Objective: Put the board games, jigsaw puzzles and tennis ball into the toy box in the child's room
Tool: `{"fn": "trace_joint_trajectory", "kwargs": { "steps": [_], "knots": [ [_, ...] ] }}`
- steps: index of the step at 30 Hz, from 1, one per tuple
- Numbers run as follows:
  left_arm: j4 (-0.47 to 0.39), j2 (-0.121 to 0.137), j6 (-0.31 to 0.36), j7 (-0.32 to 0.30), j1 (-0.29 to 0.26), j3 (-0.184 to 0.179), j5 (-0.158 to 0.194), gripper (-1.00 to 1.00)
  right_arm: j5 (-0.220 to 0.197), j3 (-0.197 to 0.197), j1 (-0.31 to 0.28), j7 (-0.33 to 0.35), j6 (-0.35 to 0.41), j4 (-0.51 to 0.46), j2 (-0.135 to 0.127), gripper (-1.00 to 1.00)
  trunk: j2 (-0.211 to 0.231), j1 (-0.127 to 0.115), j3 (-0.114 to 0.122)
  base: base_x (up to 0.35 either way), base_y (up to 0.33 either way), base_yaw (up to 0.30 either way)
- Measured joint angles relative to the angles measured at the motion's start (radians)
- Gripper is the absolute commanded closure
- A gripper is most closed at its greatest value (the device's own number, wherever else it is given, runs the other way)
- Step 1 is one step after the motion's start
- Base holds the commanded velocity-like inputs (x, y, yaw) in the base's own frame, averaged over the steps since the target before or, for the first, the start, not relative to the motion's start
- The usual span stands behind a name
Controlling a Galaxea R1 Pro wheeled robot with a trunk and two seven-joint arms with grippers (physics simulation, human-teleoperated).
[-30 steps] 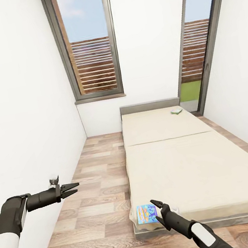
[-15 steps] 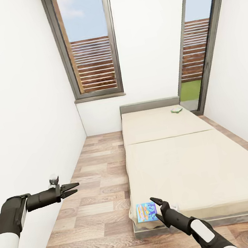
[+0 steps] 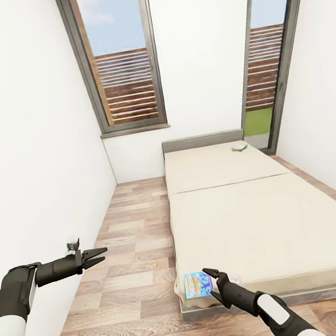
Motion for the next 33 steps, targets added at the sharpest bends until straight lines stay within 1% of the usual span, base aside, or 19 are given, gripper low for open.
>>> {"fn": "trace_joint_trajectory", "kwargs": {
  "steps": [33],
  "knots": [
    [0.000, 0.000, 0.000, 0.000, 0.000, 0.000, 0.000, -1.00, 0.010, 0.000, -0.001, -0.004, -0.016, -0.006, -0.001, -1.00, -0.231, 0.127, -0.103, 0.000, 0.000, 0.000]
  ]
}}
